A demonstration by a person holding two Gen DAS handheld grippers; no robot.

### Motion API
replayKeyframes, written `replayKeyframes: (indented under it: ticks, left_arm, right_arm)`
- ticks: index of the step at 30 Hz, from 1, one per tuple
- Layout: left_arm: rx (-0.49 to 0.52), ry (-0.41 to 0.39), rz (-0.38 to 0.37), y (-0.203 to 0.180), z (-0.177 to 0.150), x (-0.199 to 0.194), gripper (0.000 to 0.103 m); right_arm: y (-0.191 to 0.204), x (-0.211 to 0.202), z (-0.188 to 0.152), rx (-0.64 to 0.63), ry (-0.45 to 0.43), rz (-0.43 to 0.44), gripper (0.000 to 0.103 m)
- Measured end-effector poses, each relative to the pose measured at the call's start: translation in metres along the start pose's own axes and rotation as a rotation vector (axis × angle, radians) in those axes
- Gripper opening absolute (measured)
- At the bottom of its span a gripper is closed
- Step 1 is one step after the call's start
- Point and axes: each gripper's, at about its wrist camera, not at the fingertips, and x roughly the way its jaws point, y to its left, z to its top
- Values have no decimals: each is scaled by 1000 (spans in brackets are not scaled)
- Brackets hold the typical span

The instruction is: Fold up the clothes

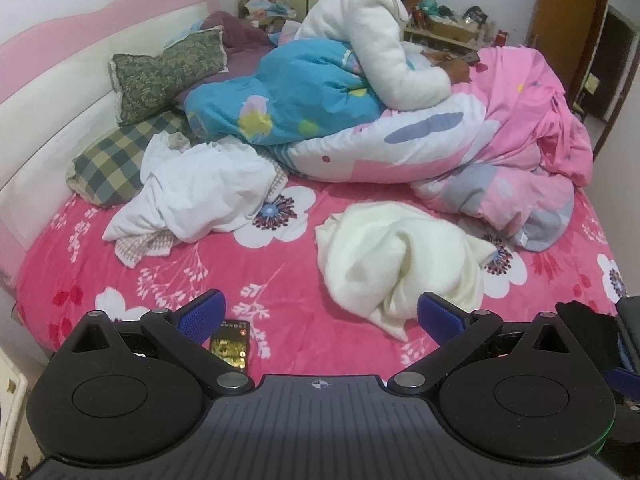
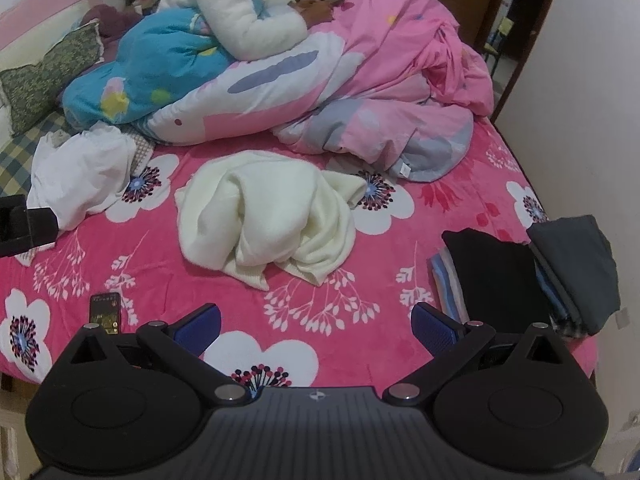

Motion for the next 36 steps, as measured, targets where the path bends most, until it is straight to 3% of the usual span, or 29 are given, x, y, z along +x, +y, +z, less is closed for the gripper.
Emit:
replayKeyframes:
  ticks: [10,13,18,22,26,29,31,35,36]
  left_arm:
    - [13,-20,-127,13,4,42,103]
    - [-30,-5,-167,11,11,60,103]
    - [-161,-18,-231,17,27,82,103]
    - [-231,-5,-149,12,47,99,103]
    - [-187,23,9,0,56,124,103]
    - [-186,38,100,-2,53,147,103]
    - [-189,74,125,1,52,171,100]
    - [-201,120,60,9,51,234,93]
    - [-204,131,43,12,51,249,87]
  right_arm:
    - [-1,2,-7,72,-9,-25,103]
    - [-9,4,-3,82,-32,27,103]
    - [-23,28,22,83,-178,163,103]
    - [-35,62,61,49,-262,260,103]
    - [-49,106,101,-5,-346,316,103]
    - [-50,156,128,-90,-322,364,103]
    - [-47,192,144,-150,-291,406,102]
    - [-22,253,180,-275,-265,458,94]
    - [-13,265,188,-297,-264,479,93]
